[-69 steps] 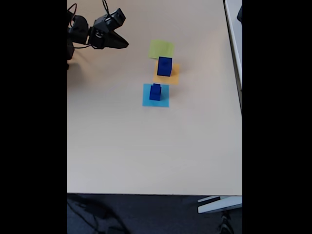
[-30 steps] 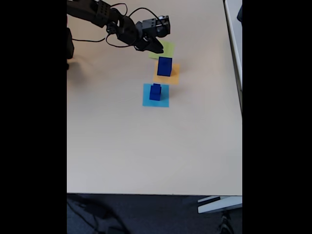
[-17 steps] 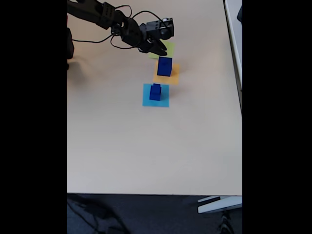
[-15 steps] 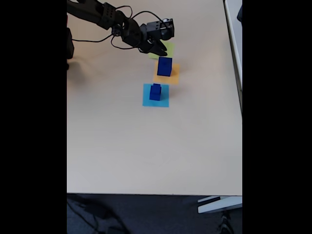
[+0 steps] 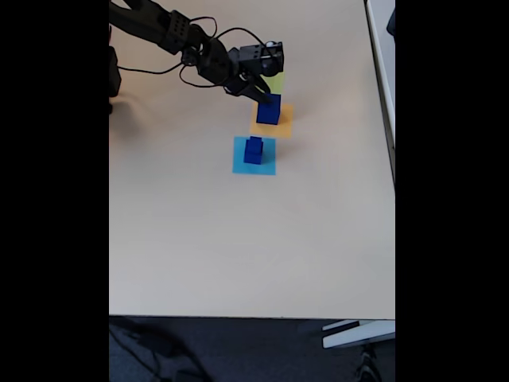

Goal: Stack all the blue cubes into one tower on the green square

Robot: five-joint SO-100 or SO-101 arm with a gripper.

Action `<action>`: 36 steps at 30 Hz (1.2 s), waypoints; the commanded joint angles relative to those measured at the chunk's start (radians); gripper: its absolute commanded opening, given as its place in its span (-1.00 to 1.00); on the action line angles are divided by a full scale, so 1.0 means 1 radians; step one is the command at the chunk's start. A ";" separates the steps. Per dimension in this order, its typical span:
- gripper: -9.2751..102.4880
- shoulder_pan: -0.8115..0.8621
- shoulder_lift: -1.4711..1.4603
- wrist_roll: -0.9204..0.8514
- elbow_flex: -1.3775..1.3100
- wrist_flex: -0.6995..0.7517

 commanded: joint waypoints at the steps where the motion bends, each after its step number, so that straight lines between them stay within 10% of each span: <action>1: -0.64 -0.002 0.003 0.011 -0.077 -0.014; 36: -0.63 -0.040 -0.048 0.011 -0.095 0.005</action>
